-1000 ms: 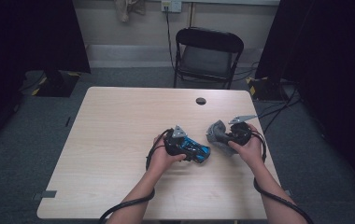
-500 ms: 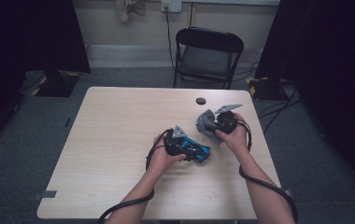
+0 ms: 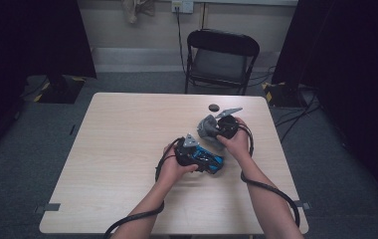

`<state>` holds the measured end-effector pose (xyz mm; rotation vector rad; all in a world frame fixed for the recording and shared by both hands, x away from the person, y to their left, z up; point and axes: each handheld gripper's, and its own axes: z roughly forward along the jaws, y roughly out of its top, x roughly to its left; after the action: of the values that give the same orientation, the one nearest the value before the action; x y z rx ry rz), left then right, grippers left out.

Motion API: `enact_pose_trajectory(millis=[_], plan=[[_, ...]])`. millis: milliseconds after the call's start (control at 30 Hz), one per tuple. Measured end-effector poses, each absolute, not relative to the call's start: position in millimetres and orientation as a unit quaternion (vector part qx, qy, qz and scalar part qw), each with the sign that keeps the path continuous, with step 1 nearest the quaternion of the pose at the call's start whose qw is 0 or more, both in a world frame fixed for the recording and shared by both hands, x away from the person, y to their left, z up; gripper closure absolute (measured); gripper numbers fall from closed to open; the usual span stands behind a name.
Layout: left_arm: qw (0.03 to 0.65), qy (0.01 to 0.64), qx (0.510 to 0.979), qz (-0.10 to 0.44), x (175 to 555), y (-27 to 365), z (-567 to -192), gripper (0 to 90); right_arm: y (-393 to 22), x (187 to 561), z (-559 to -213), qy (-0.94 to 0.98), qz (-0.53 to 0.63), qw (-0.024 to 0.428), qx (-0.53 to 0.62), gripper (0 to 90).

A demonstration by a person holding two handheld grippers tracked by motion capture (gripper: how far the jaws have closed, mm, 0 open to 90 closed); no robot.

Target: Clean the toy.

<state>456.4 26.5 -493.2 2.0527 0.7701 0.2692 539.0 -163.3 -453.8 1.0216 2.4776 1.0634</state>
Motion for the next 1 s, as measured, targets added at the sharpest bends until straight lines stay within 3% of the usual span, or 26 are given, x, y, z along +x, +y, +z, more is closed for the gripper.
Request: enact_pose_trajectory(millis=[467,1000], plan=[[0.455,0.310,0.827,0.111,456,27,-494,8.3,-122,541,-472,0.870,0.357,0.110,0.323,75.9],[0.457,0.311,0.826,0.111,456,27,-495,8.5,-128,537,-478,0.870,0.365,0.088,0.319,75.7]])
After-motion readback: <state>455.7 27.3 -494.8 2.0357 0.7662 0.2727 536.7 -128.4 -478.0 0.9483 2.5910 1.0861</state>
